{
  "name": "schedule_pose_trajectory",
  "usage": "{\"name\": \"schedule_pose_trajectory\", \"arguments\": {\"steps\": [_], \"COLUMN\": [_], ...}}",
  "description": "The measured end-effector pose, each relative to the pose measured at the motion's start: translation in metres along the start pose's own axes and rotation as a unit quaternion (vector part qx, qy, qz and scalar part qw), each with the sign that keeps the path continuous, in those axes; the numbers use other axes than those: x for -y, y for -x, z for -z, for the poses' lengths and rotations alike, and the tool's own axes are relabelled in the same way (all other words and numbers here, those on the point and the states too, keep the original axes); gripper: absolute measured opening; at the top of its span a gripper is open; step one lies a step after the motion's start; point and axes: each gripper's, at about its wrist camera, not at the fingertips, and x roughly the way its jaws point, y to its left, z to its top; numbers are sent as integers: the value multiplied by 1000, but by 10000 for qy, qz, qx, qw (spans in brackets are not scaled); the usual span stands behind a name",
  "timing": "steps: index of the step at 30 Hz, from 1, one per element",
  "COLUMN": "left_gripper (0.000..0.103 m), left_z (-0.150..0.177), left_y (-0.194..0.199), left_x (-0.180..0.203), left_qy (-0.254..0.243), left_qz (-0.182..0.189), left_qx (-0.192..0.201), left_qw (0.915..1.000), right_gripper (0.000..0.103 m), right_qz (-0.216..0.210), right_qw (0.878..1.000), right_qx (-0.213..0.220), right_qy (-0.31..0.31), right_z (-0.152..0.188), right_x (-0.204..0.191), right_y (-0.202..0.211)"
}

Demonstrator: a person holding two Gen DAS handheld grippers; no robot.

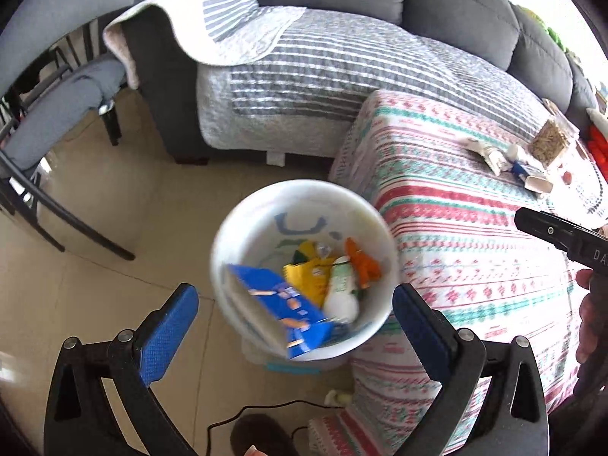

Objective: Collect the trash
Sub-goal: 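Open the right tool to drop the orange peel into the bucket, then grasp the white wrapper with the left tool while the right tool grasps the crumpled tissue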

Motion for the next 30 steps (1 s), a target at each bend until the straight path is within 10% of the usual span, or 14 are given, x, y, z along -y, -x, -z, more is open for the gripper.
{"name": "schedule_pose_trajectory", "arguments": {"steps": [30], "left_gripper": [103], "left_z": [-47], "left_y": [-20], "left_x": [178], "left_qy": [-426], "left_qz": [655], "left_qx": [421], "left_qw": [9961], "right_gripper": [103], "right_qz": [1267], "right_qw": [9895], "right_qx": [186], "right_qy": [-668], "right_z": [7], "right_x": [184], "right_y": [80]}}
